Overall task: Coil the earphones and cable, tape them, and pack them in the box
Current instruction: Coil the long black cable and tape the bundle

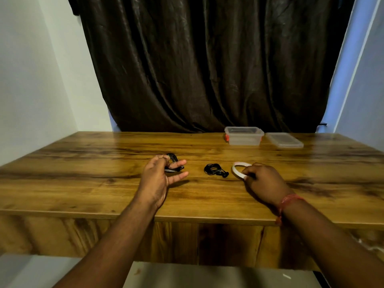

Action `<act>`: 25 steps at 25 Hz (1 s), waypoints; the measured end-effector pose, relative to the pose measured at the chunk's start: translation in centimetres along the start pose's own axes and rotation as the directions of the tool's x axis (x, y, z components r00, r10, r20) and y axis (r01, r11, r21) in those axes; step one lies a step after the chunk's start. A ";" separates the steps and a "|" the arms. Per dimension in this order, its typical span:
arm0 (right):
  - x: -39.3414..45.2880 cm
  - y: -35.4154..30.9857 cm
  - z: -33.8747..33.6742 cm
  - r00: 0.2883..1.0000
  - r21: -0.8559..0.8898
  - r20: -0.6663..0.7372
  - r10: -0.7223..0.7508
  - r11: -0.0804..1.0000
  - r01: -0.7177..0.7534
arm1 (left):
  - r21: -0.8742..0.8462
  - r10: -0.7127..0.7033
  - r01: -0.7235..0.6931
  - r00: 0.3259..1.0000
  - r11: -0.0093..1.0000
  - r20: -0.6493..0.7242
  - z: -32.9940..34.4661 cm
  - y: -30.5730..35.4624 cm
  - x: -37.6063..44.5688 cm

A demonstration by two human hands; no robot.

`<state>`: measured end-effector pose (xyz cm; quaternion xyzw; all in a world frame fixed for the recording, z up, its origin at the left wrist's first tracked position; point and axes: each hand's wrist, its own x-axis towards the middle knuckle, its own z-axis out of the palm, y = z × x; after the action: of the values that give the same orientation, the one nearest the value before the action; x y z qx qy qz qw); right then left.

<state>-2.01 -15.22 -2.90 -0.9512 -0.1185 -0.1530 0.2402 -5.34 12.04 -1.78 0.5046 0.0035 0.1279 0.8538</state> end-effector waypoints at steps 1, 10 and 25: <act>0.4 0.0 -0.1 1.000 -0.010 -0.004 0.014 1.000 -0.014 | 0.002 -0.003 0.003 1.000 1.000 0.001 0.0 0.0 0.0; 2.3 1.2 1.5 0.997 -0.273 -0.060 -0.042 0.962 0.024 | 0.021 -0.003 0.003 1.000 1.000 0.017 0.3 0.1 -0.2; 0.5 -8.6 4.7 0.952 0.561 -0.161 -0.259 0.770 0.304 | 0.304 -0.062 -0.002 0.977 0.953 0.202 1.3 -1.3 -0.6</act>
<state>-3.05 -5.47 -3.06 -0.7975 -0.2917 -0.1790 0.4968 -5.46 10.22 -2.36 0.6400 -0.0591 0.0591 0.7639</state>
